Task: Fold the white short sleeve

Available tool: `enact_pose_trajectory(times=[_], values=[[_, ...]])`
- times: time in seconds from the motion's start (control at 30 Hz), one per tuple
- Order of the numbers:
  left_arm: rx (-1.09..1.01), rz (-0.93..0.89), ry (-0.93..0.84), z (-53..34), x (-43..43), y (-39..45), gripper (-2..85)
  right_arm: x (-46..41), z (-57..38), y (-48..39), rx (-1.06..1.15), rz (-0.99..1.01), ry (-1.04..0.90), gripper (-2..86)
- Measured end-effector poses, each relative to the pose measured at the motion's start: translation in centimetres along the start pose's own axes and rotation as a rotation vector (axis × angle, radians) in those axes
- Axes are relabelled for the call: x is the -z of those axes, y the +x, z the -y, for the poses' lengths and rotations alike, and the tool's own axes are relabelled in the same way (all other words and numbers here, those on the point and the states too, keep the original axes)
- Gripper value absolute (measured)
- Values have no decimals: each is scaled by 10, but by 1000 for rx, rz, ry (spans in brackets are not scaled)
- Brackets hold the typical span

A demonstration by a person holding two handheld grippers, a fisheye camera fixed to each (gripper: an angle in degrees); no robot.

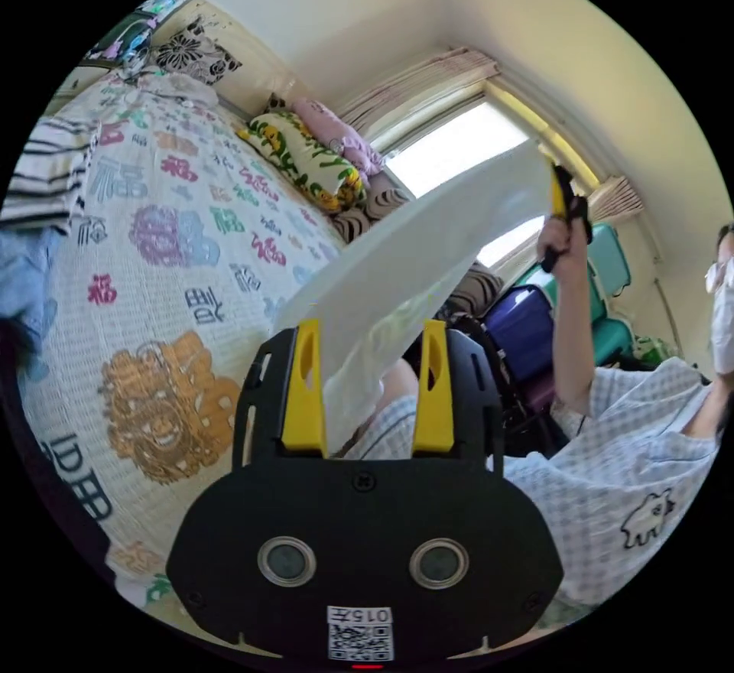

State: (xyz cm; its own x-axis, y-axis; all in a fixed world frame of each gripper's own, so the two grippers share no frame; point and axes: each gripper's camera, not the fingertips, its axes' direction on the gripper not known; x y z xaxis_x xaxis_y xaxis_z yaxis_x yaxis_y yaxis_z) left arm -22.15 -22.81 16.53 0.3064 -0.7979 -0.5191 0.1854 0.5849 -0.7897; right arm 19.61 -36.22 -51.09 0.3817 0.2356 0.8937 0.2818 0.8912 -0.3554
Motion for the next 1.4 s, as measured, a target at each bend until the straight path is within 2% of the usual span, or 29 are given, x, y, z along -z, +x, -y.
enact_pose_trajectory(times=[0.07, 0.13, 0.17, 0.2, 0.27, 0.4, 0.57, 0.7, 0.8, 0.93, 1.0, 1.1, 1.23, 1.33, 1.4], values=[[-7, 76, 20, -12, -7, 8, 211, 1, 6, -11, 22, 14, 4, -3], [-45, 154, 61, -11, -7, 15, 194, 2, 10, -21, 51, -2, 0, -3], [-47, 189, 75, -9, -4, 17, 82, 4, 12, -26, 70, -27, -3, -3], [-53, 174, 84, -6, -1, 17, 27, 6, 14, -28, 83, -53, -10, -3], [-64, 141, 137, 6, 19, 21, 0, 14, 17, -27, 89, -94, -5, -3], [-121, 276, 219, 36, 58, 32, -7, 43, 23, -2, 41, -170, 39, -3], [-329, 416, 216, 86, 71, 70, -9, 64, 33, 32, 14, -166, 94, -3], [-297, 409, 263, 125, 69, 76, -9, 73, 55, 86, -66, -276, 71, -2], [-307, 510, 262, 165, 62, 85, -9, 73, 66, 126, -159, -169, 46, -2], [-269, 596, 311, 236, 52, 96, -9, 65, 79, 148, -105, -99, 20, -2], [-277, 637, 329, 269, 43, 107, -9, 60, 86, 169, -105, 2, 17, -2], [-396, 686, 340, 322, 12, 141, -9, 45, 87, 192, -104, 131, 8, -1], [-645, 544, 201, 361, -81, 189, -9, 5, 69, 217, -102, 241, -82, 0], [-828, 384, -89, 346, -179, 202, -8, -35, 43, 239, -136, 269, -117, 4], [-912, 312, -275, 317, -236, 195, -8, -61, 18, 253, -174, 204, -122, 10]])
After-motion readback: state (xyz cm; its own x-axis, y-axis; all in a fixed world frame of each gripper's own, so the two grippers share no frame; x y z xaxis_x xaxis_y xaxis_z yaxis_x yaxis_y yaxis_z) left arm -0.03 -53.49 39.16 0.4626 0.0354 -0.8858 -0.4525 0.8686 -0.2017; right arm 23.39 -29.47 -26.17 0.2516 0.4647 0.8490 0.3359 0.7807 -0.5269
